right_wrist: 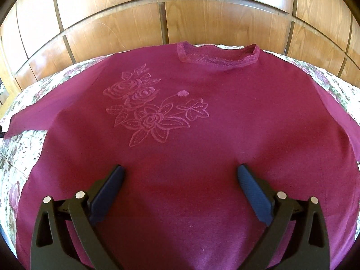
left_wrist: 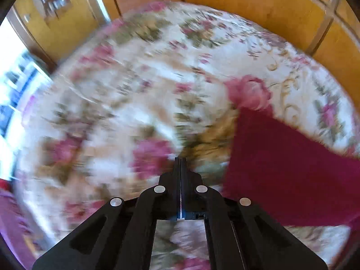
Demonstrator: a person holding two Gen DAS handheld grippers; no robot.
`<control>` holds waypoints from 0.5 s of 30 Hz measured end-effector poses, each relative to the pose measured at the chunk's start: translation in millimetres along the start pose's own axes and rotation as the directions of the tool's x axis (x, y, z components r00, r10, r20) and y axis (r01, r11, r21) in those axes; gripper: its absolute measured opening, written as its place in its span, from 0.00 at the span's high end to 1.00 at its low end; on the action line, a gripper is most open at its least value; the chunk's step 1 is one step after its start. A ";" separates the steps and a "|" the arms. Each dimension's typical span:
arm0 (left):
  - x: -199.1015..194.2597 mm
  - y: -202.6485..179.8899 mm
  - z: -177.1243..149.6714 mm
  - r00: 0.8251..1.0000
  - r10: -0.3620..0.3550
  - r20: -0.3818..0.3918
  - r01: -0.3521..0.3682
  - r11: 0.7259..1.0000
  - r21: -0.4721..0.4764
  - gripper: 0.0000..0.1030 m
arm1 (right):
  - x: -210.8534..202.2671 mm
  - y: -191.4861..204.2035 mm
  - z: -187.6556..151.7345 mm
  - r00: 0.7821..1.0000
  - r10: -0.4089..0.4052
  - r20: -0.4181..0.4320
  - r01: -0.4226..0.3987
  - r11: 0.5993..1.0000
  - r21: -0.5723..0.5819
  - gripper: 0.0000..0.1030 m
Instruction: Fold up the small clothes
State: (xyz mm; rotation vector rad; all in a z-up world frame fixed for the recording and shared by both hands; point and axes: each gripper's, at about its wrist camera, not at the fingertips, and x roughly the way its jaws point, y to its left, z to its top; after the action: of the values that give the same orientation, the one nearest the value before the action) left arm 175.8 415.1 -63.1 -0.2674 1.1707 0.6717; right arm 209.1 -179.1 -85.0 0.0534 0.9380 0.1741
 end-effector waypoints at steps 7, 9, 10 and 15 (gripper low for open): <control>-63.0 7.0 -16.6 0.956 -0.199 0.214 0.217 0.974 -0.064 1.00 | -1.5 0.6 -0.9 1.000 -0.004 0.003 0.004 1.000 -0.002 0.02; -74.4 -13.5 -22.9 0.936 -0.271 0.226 0.276 0.961 0.011 1.00 | -1.6 1.0 -0.8 1.000 -0.007 0.003 0.007 1.000 -0.004 0.02; -79.3 -33.6 -26.0 0.923 -0.312 0.223 0.302 0.950 0.078 1.00 | -1.7 0.9 -0.9 1.000 -0.008 0.003 0.008 1.000 -0.006 0.02; -100.2 -139.1 -52.1 0.886 -0.434 0.164 0.357 0.864 0.354 1.00 | -1.8 0.8 -0.8 1.000 -0.008 0.004 0.008 1.000 -0.006 0.02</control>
State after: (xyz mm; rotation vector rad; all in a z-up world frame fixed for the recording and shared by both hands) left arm 199.0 244.9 -11.9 -0.1445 0.9321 0.1378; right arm 207.3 -178.6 -83.9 0.0440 0.9339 0.1693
